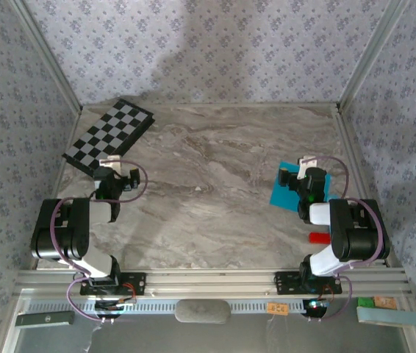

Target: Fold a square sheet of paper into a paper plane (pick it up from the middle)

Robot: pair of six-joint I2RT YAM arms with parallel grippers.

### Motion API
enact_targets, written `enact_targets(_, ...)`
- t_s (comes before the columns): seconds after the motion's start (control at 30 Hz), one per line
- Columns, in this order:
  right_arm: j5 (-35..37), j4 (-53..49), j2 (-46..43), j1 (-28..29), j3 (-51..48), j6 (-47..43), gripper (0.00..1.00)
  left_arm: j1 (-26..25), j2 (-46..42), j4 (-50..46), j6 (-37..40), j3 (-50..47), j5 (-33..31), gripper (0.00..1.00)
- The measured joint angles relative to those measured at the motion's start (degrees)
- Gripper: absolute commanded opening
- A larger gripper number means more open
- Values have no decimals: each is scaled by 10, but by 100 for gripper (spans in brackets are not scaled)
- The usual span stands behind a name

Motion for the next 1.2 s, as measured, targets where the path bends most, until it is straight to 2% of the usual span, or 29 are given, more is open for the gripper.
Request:
enact_targets(0.73, 1, -10, -14, 0, 0, 0, 100, 3, -6, -12, 0, 2, 7, 100)
enact_targets(0.93, 44, -115, -126, 5, 28, 13, 100, -2, -99, -130, -12, 54, -18, 100)
enact_targets(1.1, 20, -303, -179, 11, 166, 72, 100, -5, -163, -272, -92, 153, -30, 100)
enact_targets(1.2, -6, -385, -176, 14, 235, 118, 100, -5, -170, -332, -150, 201, 0, 100)
